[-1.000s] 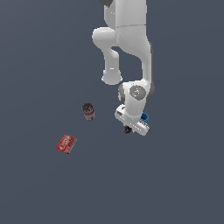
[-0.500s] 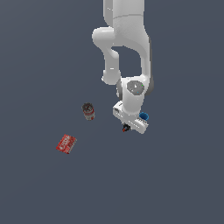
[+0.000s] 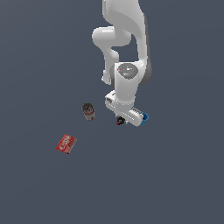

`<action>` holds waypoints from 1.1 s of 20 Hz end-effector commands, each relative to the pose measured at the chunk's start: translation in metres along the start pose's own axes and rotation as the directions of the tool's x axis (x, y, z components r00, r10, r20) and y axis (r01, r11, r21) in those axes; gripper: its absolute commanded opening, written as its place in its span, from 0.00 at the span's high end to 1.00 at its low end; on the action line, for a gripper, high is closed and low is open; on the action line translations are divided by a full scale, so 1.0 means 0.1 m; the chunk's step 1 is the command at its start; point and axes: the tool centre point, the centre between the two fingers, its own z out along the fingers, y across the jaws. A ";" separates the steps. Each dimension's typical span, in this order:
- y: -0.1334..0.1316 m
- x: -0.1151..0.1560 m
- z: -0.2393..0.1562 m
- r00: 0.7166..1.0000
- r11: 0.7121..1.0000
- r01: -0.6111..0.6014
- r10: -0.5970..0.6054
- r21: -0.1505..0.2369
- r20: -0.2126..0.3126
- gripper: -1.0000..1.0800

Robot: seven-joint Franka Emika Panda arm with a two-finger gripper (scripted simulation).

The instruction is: Pick up a designated object from a clutter of objects.

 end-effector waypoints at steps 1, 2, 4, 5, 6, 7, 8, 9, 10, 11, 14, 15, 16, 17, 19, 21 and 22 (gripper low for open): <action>0.10 0.08 -0.25 1.000 1.000 0.000 0.000 0.001 0.000 1.00; 0.14 0.12 -0.35 1.000 1.000 0.000 0.000 0.001 0.000 1.00; 0.21 0.18 -0.56 1.000 1.000 0.000 0.000 0.002 0.001 1.00; 0.25 0.22 -0.66 1.000 1.000 0.000 0.000 0.002 0.001 1.00; 0.29 0.25 -0.76 1.000 1.000 0.000 0.000 0.002 0.001 1.00; 0.33 0.29 -0.86 1.000 1.000 0.000 0.000 0.002 0.001 1.00; 0.37 0.32 -0.96 1.000 1.000 0.000 0.000 0.002 0.001 1.00; 0.40 0.35 -1.06 1.000 1.000 0.000 0.000 0.002 0.001 1.00; 0.44 0.39 -1.16 1.000 1.000 0.000 0.000 0.002 0.001 1.00; 0.48 0.42 -1.26 1.000 1.000 0.000 0.000 0.002 0.001 1.00; 0.59 0.52 -1.55 1.000 1.000 0.000 0.000 0.002 0.001 1.00; 0.62 0.56 -1.65 1.000 1.000 -0.001 0.001 0.002 0.001 1.00; 0.66 0.60 -1.75 1.000 1.000 -0.001 0.001 0.002 0.001 1.00; 0.70 0.63 -1.84 1.000 1.000 -0.001 0.001 0.002 0.001 1.00; 0.76 0.70 -2.03 1.000 1.000 -0.001 0.001 0.002 0.001 1.00; 0.82 0.76 -2.19 1.000 1.000 -0.001 0.001 0.002 0.001 1.00; 0.84 0.79 -2.27 1.000 1.000 -0.001 0.001 0.001 0.001 1.00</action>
